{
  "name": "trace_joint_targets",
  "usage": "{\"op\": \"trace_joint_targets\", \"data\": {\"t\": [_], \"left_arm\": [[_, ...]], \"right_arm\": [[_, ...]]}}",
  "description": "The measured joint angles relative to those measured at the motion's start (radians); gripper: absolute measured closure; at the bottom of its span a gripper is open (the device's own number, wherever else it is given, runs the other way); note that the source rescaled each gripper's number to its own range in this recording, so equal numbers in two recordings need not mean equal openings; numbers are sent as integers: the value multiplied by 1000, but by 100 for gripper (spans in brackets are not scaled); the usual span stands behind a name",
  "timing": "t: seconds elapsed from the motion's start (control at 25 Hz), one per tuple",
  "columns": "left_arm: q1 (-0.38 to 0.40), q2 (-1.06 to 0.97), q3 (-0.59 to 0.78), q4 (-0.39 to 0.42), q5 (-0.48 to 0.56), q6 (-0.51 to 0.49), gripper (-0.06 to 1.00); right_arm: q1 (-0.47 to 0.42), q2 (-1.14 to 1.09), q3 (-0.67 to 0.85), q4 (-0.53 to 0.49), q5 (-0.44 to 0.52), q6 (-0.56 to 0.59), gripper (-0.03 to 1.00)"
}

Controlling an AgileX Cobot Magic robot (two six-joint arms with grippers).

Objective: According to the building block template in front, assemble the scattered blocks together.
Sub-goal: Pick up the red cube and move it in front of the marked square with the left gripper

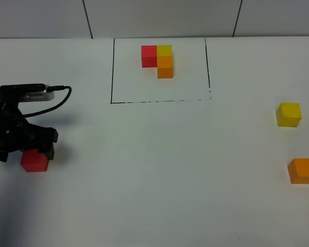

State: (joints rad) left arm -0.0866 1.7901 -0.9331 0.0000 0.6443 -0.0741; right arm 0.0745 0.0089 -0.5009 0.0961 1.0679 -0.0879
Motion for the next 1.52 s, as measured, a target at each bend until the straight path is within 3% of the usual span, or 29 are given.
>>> {"op": "trace_joint_targets", "data": {"t": [0.4, 0.92, 1.04, 1.16, 1.36, 1.52], "left_arm": [[0, 40, 9, 0, -54, 0, -3], [0, 41, 10, 0, -56, -4, 22], [0, 41, 10, 0, -56, -5, 32], [0, 41, 11, 0, -59, -26, 50], [0, 41, 11, 0, -65, -49, 94], [0, 41, 11, 0, -67, -57, 94]], "right_arm": [[0, 0, 0, 0, 0, -1, 13], [0, 0, 0, 0, 0, -1, 17], [0, 0, 0, 0, 0, -1, 17], [0, 0, 0, 0, 0, -1, 19], [0, 0, 0, 0, 0, -1, 21], [0, 0, 0, 0, 0, -1, 21]]}}
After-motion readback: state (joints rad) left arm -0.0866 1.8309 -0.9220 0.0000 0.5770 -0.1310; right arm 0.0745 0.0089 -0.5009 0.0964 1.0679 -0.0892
